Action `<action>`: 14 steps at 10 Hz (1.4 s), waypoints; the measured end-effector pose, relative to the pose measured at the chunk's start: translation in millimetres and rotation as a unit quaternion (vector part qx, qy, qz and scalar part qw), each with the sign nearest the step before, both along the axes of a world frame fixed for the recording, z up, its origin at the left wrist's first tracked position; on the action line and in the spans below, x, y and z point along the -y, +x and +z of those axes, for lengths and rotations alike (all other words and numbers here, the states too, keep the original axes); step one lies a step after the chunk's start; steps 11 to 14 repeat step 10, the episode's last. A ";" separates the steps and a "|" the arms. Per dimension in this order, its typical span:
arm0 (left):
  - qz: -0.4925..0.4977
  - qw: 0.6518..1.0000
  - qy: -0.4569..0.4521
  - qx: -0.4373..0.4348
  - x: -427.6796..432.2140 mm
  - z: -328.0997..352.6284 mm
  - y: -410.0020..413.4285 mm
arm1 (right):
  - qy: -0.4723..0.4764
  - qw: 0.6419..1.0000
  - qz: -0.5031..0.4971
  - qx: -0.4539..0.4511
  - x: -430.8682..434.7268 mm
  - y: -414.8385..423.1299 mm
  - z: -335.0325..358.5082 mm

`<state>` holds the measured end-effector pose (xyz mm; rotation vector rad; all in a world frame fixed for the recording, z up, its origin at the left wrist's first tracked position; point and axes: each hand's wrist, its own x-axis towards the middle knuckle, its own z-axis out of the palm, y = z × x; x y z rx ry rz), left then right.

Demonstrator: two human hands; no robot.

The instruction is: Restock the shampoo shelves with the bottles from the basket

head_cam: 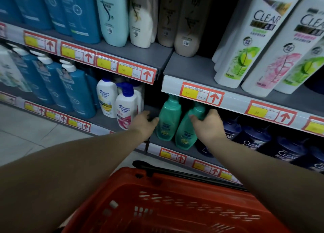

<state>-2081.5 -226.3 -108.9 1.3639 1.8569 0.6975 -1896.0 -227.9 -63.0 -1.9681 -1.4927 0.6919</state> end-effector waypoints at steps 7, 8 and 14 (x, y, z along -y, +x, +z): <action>0.063 0.995 0.014 0.076 10.9 18.5 -108.7 | -0.147 0.955 0.166 -0.197 -34.9 -183.7 -30.4; 0.036 0.992 0.023 0.122 3.5 5.8 -113.5 | -0.155 0.950 0.151 -0.227 -38.2 -182.0 -43.4; 0.049 0.989 -0.003 0.136 -6.1 -7.3 -111.8 | -0.151 0.939 0.179 -0.253 -22.9 -168.7 -34.8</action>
